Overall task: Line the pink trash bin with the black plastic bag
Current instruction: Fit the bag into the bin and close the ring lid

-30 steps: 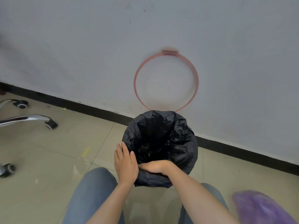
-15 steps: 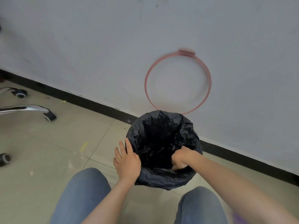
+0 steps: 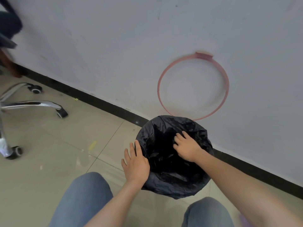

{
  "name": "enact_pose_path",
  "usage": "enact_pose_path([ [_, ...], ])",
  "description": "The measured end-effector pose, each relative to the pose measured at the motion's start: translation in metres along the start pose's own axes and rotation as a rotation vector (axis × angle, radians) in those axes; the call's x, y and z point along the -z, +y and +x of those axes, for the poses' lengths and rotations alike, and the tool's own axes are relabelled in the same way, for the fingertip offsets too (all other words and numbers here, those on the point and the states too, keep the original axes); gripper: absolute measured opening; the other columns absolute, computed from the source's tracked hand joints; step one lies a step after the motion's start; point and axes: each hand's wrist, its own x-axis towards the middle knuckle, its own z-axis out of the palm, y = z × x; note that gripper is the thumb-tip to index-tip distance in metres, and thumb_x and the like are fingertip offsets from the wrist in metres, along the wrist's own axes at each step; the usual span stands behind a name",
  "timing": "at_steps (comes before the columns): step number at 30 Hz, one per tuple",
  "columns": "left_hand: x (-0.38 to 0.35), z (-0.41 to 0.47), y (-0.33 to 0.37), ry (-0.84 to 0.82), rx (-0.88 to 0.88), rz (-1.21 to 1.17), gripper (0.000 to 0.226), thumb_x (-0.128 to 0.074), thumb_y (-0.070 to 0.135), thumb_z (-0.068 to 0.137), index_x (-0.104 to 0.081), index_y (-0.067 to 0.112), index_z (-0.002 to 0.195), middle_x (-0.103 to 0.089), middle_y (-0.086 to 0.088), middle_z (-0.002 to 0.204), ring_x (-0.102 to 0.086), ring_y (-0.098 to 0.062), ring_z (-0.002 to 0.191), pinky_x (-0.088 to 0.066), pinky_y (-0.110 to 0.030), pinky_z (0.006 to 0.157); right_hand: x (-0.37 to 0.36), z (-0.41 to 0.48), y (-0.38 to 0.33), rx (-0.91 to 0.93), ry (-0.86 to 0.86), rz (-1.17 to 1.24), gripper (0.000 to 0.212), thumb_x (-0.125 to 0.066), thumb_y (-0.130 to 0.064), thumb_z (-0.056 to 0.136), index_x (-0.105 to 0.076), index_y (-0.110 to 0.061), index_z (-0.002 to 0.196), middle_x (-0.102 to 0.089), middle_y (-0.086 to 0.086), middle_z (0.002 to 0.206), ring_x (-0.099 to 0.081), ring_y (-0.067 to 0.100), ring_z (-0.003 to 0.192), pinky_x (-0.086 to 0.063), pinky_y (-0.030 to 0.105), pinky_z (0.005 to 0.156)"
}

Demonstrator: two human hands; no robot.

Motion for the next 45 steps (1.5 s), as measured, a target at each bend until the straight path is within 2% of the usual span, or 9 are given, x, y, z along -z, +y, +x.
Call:
enact_pose_path([
  [6,-0.001,0.002,-0.002,0.002,-0.006,0.012,0.062,-0.027,0.021,0.098,0.011,0.019,0.146,0.005,-0.004,0.159,0.0,-0.028,0.145,-0.013,-0.045,0.117,0.04,0.047,-0.069,-0.168,0.151,1.416,0.06,-0.041,-0.001,0.088,-0.019,-0.01,0.143,-0.027,0.017,0.148,-0.026,0.032,0.137,-0.021,0.034,0.114],
  [9,-0.001,0.002,-0.002,-0.003,-0.006,-0.004,0.062,-0.028,0.021,0.097,0.01,0.018,0.146,0.004,-0.004,0.159,0.0,-0.028,0.145,-0.013,-0.046,0.117,0.046,0.05,-0.089,-0.204,0.09,1.727,0.068,-0.038,0.007,0.088,-0.007,-0.014,0.145,-0.02,0.009,0.153,-0.02,0.024,0.14,-0.017,0.032,0.116],
  [15,-0.001,0.0,-0.002,-0.004,-0.009,-0.03,0.061,-0.027,0.02,0.097,0.009,0.018,0.147,0.002,-0.004,0.159,-0.001,-0.029,0.145,-0.012,-0.047,0.117,0.01,0.001,-0.042,-0.122,-0.128,1.009,0.054,-0.04,-0.028,0.097,-0.018,-0.012,0.143,-0.014,0.012,0.156,-0.013,0.025,0.143,-0.011,0.033,0.117],
  [20,0.0,-0.001,-0.001,-0.006,-0.002,-0.024,0.061,-0.028,0.021,0.097,0.009,0.019,0.147,0.001,-0.005,0.159,-0.003,-0.03,0.145,-0.013,-0.048,0.117,-0.005,-0.038,-0.055,-0.009,-0.627,0.855,0.054,-0.026,-0.051,0.095,-0.059,-0.012,0.114,-0.054,0.012,0.132,-0.051,0.025,0.112,-0.033,0.037,0.102],
  [23,0.002,-0.004,0.0,-0.009,0.002,-0.006,0.061,-0.027,0.023,0.098,0.01,0.02,0.146,0.001,-0.004,0.159,-0.003,-0.03,0.145,-0.014,-0.048,0.117,0.006,-0.034,-0.053,-0.111,-0.36,0.917,0.052,-0.034,-0.048,0.094,-0.066,-0.008,0.09,-0.065,0.015,0.111,-0.059,0.024,0.091,-0.042,0.039,0.088],
  [32,0.003,-0.005,0.002,-0.008,0.007,0.0,0.061,-0.027,0.023,0.098,0.009,0.02,0.147,-0.001,-0.005,0.159,-0.006,-0.03,0.144,-0.016,-0.047,0.116,0.054,-0.061,0.045,-0.707,0.688,0.942,0.028,-0.047,-0.011,0.09,-0.058,-0.004,0.115,-0.057,0.021,0.123,-0.046,0.035,0.118,-0.037,0.038,0.098],
  [37,0.002,-0.005,0.002,0.008,0.015,0.016,0.06,-0.026,0.023,0.098,0.009,0.019,0.147,-0.002,-0.005,0.159,-0.007,-0.03,0.144,-0.018,-0.047,0.116,0.08,-0.066,0.103,-0.98,0.733,0.994,0.046,-0.048,-0.008,0.087,-0.038,-0.002,0.131,-0.04,0.029,0.134,-0.037,0.042,0.123,-0.037,0.047,0.099],
  [41,0.0,-0.006,0.001,0.025,0.008,0.038,0.061,-0.027,0.024,0.098,0.009,0.02,0.147,-0.003,-0.004,0.159,-0.008,-0.029,0.144,-0.019,-0.046,0.115,0.106,-0.059,0.131,-0.786,0.766,0.417,0.051,-0.047,0.003,0.076,-0.04,0.002,0.127,-0.046,0.034,0.123,-0.045,0.048,0.109,-0.042,0.055,0.083],
  [45,-0.001,-0.004,0.002,0.033,0.014,0.049,0.061,-0.026,0.024,0.098,0.01,0.019,0.146,-0.002,-0.004,0.159,-0.008,-0.029,0.144,-0.019,-0.046,0.115,0.147,-0.043,0.155,-0.769,0.762,0.476,0.065,-0.056,-0.007,0.08,-0.026,-0.01,0.138,-0.037,0.029,0.132,-0.038,0.044,0.116,-0.038,0.052,0.091],
])
